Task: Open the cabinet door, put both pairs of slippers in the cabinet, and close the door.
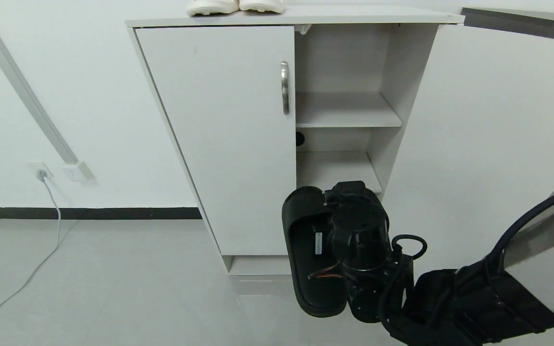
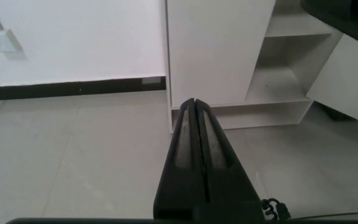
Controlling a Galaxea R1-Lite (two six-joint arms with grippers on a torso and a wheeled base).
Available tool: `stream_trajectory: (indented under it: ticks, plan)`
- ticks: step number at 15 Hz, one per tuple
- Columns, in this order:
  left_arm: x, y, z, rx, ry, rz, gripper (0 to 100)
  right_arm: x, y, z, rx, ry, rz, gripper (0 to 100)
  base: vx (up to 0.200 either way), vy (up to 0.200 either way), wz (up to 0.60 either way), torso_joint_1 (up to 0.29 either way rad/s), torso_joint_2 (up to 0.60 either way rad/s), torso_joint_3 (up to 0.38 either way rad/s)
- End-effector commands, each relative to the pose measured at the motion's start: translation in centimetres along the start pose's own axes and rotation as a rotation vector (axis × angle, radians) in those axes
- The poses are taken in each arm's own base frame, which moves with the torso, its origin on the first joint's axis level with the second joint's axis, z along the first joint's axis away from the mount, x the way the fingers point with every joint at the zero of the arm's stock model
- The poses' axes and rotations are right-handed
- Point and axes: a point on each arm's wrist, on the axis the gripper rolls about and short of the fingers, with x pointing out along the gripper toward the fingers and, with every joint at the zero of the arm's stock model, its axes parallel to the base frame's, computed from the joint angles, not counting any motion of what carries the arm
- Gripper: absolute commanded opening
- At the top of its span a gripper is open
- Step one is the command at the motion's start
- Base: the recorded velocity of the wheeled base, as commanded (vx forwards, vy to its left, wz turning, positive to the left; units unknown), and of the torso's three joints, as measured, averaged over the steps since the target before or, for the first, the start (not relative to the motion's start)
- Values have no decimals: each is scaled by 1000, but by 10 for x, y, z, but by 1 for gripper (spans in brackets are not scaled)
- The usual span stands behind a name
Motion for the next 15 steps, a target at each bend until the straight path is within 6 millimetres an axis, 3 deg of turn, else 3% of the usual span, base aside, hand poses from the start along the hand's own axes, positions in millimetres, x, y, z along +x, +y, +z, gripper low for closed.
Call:
stream_trajectory:
  ticks: [1,4,8,15]
  plan:
    - [0,0,0,-2,3,0,0,4,-1,-3,-4,4,-9,0,0,-200,0,2,7,7]
    - [0,0,0,-4,3,0,0,14,-7,-10,-18,20,-39,0,0,0,0,0,0,0]
    - [0,0,0,-4,1,0,0,44,-15,-38,-33,39,-94,0,0,0,0,0,0,0]
    - [0,0,0,-4,3,0,0,48,-13,-46,-31,40,-66,0,0,0,0,0,0,0]
